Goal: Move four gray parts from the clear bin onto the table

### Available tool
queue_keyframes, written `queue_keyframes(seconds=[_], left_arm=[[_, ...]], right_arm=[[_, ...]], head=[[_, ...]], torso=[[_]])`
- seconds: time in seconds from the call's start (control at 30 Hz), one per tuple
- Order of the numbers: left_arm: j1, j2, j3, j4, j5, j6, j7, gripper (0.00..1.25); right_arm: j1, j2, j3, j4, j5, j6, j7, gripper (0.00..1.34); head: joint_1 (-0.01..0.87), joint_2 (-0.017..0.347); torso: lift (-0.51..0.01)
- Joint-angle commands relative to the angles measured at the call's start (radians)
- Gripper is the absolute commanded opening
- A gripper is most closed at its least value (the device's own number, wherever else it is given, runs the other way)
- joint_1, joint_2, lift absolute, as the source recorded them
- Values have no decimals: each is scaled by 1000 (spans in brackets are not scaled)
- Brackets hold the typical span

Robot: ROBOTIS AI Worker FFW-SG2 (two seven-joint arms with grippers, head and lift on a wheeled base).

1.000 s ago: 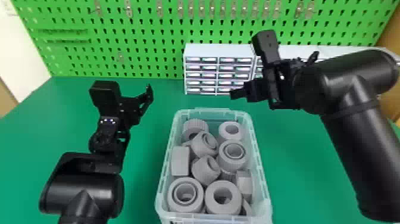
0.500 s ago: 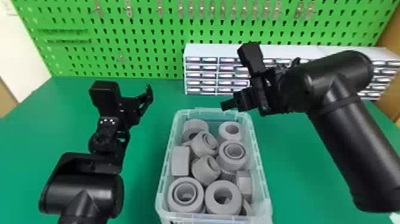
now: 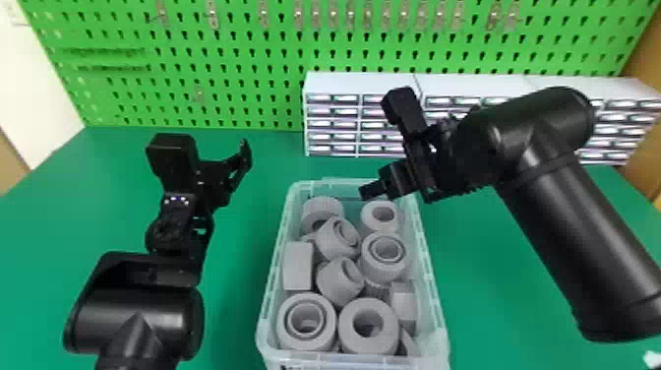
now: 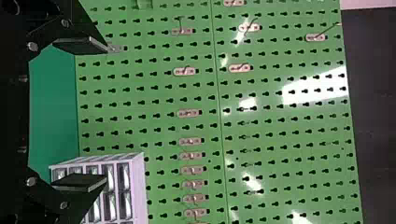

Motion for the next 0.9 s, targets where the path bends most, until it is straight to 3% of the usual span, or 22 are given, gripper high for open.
queue_keyframes(seconds=[0.0,0.87], left_arm=[[0,0,3,0,3,0,0,957],[8,2,5,3,3,0,0,957]], right_arm=[[-6,2,7,12,-14,27,0,822],[-9,0,38,90,-74,136,0,822]], head=[[693,72],[693,72]], torso=[[-52],[-52]])
